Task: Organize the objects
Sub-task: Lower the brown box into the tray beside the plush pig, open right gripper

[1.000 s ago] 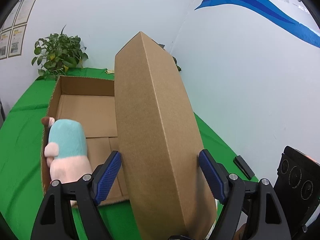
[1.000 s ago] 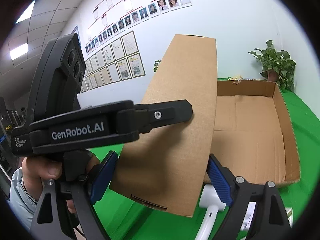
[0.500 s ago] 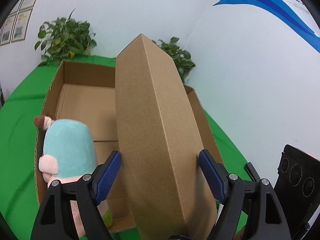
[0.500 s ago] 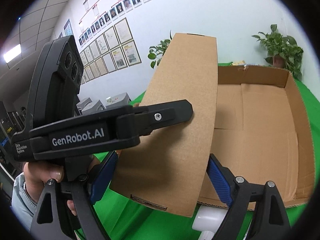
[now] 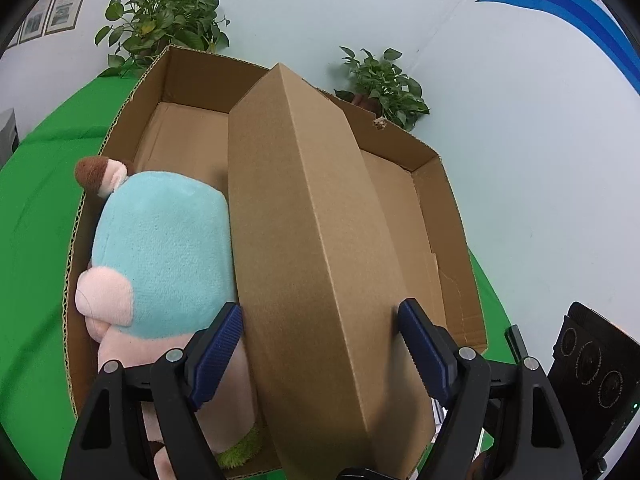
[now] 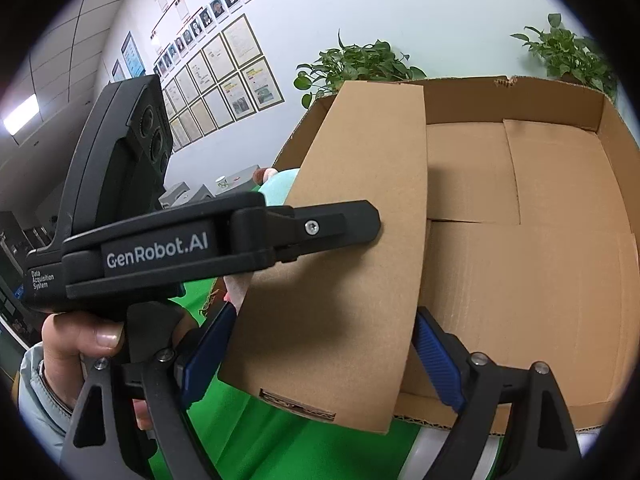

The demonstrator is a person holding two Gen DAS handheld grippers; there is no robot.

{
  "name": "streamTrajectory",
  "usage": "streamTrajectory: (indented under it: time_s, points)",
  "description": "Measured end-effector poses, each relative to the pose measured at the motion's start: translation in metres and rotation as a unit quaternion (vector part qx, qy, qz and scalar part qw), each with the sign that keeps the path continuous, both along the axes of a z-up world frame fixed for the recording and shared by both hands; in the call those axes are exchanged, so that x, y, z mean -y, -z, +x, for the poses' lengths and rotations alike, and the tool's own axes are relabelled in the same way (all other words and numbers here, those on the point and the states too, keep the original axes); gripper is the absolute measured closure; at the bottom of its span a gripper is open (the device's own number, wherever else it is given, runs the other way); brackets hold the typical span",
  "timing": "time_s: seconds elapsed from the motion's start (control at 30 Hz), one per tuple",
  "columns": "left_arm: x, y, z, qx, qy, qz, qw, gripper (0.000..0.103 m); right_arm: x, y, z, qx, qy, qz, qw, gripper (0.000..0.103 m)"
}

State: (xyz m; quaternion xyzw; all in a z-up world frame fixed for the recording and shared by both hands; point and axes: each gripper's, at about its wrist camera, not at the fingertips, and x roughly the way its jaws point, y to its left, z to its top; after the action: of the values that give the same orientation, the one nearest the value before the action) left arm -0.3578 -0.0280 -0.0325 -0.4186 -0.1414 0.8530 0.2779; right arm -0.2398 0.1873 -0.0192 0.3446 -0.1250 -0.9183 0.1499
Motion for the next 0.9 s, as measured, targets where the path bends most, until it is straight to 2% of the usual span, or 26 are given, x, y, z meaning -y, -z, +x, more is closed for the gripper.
streamTrajectory:
  time_s: [0.43, 0.57, 0.63, 0.77, 0.9]
  points:
    - [-0.006, -0.006, -0.008, 0.021, -0.001, -0.001, 0.9998, 0.025, -0.007, -0.004, -0.015, 0.018, 0.013, 0.012, 1.0, 0.017]
    - [-0.025, -0.005, -0.004, 0.022, 0.026, -0.044, 0.9984, 0.036, -0.006, 0.007, -0.02, 0.037, 0.041, 0.03, 0.998, 0.017]
    - [-0.032, -0.001, -0.002, 0.017, 0.028, -0.072, 0.9969, 0.036, -0.009, 0.014, -0.022, 0.047, 0.042, 0.013, 0.998, 0.017]
    - [-0.028, -0.004, 0.006, 0.006, 0.034, -0.071, 0.9969, 0.038, -0.005, 0.018, -0.026, 0.057, 0.042, 0.013, 0.997, 0.017]
    - [-0.013, -0.02, 0.02, -0.021, 0.017, -0.077, 0.9967, 0.038, 0.001, 0.021, -0.029, 0.061, 0.04, 0.018, 0.997, 0.017]
